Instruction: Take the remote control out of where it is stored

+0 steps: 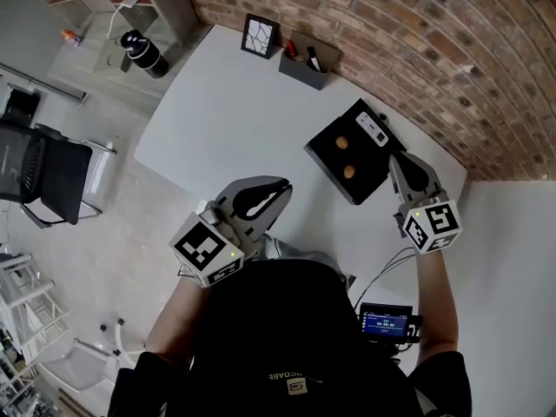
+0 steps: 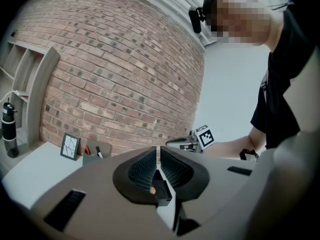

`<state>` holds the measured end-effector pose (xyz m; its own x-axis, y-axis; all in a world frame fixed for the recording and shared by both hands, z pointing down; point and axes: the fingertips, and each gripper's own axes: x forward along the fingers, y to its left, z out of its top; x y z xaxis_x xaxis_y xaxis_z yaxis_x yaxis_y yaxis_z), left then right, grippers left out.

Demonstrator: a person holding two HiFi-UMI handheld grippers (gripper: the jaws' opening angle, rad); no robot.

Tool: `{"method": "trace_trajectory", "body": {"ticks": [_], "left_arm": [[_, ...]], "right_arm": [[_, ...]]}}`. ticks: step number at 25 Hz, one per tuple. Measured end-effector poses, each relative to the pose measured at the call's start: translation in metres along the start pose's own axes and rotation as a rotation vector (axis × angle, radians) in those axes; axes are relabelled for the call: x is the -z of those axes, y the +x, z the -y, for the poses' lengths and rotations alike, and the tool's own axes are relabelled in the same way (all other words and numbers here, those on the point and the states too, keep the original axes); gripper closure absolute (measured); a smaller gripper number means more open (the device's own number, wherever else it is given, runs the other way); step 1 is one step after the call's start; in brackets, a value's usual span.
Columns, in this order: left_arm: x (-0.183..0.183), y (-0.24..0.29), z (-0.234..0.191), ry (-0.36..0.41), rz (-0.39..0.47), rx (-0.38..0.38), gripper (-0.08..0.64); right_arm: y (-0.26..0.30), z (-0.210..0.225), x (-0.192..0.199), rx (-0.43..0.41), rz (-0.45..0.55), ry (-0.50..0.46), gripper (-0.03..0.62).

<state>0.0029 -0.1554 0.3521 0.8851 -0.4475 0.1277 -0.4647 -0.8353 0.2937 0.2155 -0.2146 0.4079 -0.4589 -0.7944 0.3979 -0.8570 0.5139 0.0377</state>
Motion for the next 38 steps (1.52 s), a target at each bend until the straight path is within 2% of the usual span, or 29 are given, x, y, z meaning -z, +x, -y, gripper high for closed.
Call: {"method": "trace_trajectory", "body": {"ticks": [2, 8, 13, 16, 18, 20, 25, 28, 33, 38], "left_arm": [[0.001, 0.000, 0.002, -0.019, 0.000, -0.023, 0.551], [0.007, 0.002, 0.010, -0.034, -0.009, -0.084, 0.551], [0.012, 0.002, 0.012, -0.082, 0.001, -0.131, 0.549], [0.018, 0.003, 0.015, -0.092, -0.021, -0.146, 0.532], [0.023, 0.006, 0.017, -0.079, -0.051, -0.166, 0.498], [0.029, 0.008, 0.019, -0.071, -0.072, -0.183, 0.495], [0.036, 0.009, 0.023, -0.101, -0.074, -0.208, 0.495], [0.042, 0.008, 0.024, -0.092, -0.088, -0.223, 0.465], [0.053, 0.006, 0.024, -0.123, -0.093, -0.264, 0.465], [0.063, 0.006, 0.027, -0.122, -0.103, -0.295, 0.465]], "right_arm": [[0.011, 0.012, 0.013, -0.006, -0.027, -0.015, 0.580], [0.040, 0.045, 0.044, -0.004, -0.105, -0.067, 0.521], [0.068, 0.070, 0.076, -0.013, -0.190, -0.092, 0.457], [0.087, 0.079, 0.096, -0.022, -0.245, -0.125, 0.429], [0.099, 0.086, 0.109, -0.024, -0.276, -0.152, 0.426], [0.110, 0.091, 0.124, -0.025, -0.314, -0.171, 0.417], [0.135, 0.106, 0.162, -0.023, -0.419, -0.199, 0.396], [0.145, 0.115, 0.184, -0.017, -0.476, -0.221, 0.390], [0.161, 0.126, 0.213, -0.020, -0.560, -0.278, 0.379], [0.173, 0.133, 0.240, -0.024, -0.648, -0.353, 0.379]]}}
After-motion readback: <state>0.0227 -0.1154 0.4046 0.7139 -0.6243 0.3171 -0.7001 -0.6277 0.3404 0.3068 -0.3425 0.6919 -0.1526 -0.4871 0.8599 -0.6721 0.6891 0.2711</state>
